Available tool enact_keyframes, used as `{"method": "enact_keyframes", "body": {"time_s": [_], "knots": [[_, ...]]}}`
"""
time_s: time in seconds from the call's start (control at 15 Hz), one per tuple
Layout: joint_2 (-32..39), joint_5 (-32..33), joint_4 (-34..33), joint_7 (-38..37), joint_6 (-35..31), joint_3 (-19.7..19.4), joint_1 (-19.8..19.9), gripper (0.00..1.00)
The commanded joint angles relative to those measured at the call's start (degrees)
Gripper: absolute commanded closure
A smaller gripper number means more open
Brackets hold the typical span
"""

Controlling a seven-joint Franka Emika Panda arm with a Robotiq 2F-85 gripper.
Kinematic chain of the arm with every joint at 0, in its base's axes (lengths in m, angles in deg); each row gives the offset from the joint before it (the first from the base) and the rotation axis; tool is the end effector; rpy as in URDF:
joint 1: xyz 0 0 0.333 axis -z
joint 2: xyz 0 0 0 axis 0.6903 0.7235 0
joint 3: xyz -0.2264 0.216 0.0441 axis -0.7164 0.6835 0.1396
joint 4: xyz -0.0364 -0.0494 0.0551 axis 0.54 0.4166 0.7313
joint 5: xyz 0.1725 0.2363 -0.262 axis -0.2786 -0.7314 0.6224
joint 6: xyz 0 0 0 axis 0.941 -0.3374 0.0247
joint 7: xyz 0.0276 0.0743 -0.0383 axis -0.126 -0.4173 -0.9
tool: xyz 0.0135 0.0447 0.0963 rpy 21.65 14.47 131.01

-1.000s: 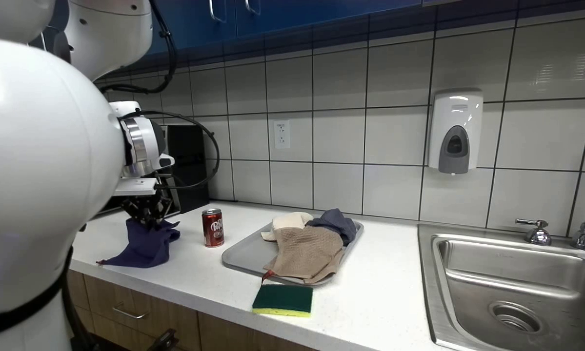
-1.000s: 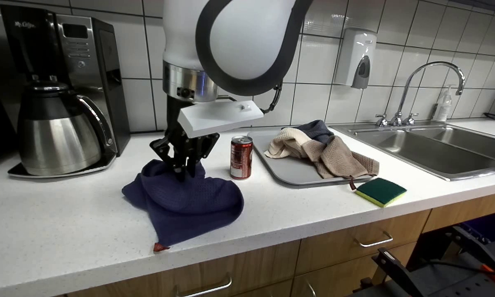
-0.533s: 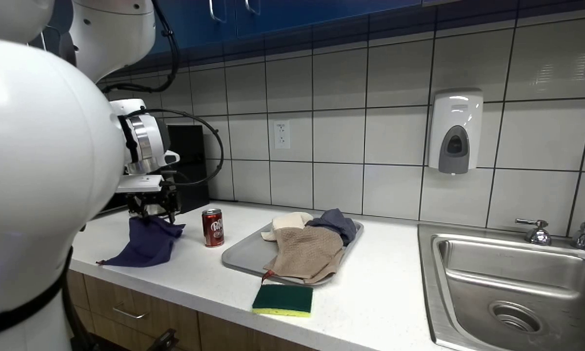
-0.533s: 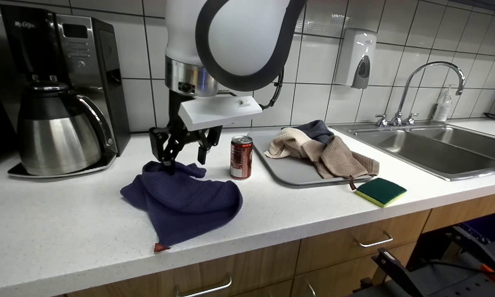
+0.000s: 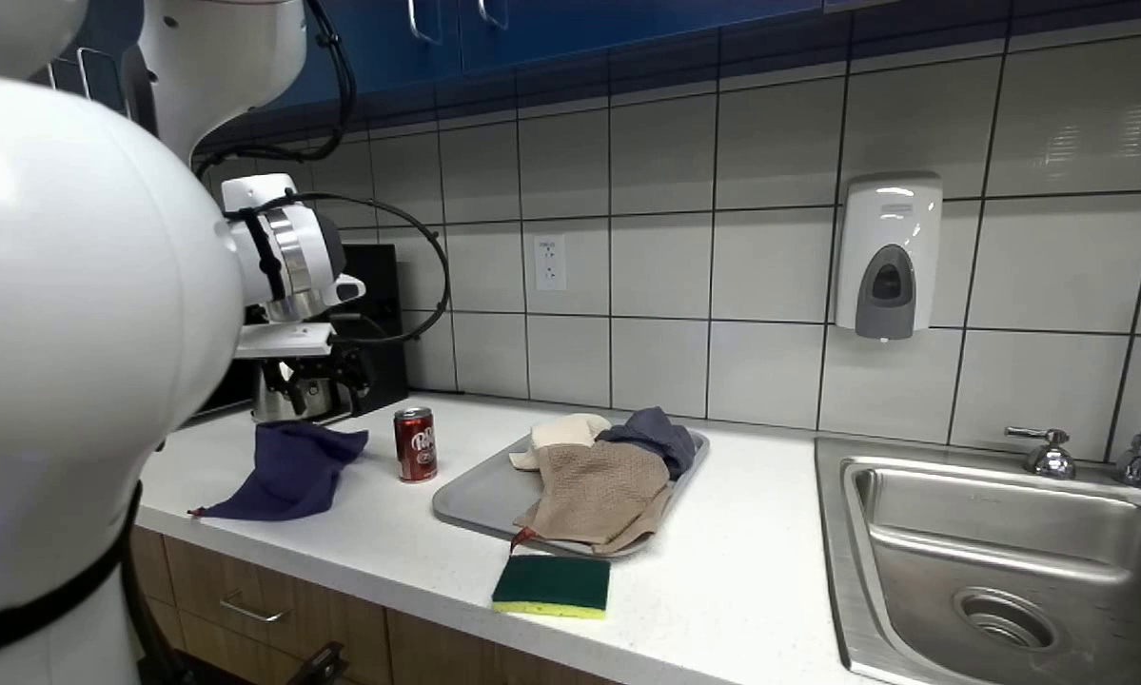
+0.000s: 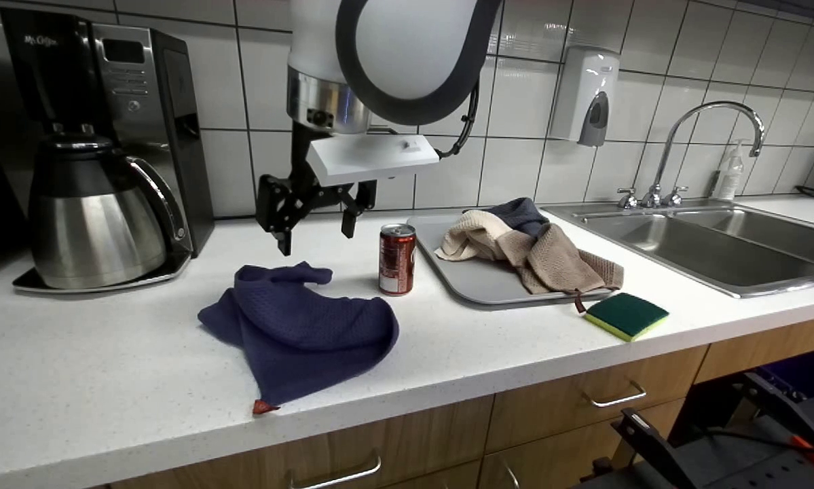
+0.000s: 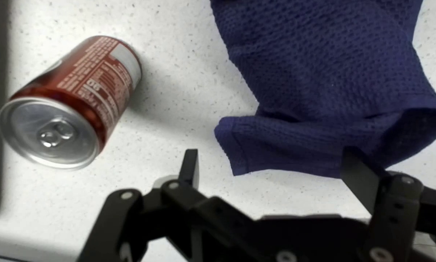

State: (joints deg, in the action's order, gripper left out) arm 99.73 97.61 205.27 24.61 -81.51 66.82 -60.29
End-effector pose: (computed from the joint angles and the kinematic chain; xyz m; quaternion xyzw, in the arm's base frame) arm 0.4487 0.3495 0.2647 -0.9600 -0.2346 -0.1521 0.0119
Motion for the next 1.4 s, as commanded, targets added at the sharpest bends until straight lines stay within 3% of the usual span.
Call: {"method": "enact_keyframes", "body": {"time_s": [0.0,0.87,1.33], "knots": [[-5.2,0.5,2.9,-1.2,-0.4,-0.4,0.2,0.0],[-19.4,-4.3,13.4,1.0,-3.0,-2.8,3.4,0.0],[-25.8,-8.5,18.9,3.7,-4.6,-7.5,4.6,0.0]]}}
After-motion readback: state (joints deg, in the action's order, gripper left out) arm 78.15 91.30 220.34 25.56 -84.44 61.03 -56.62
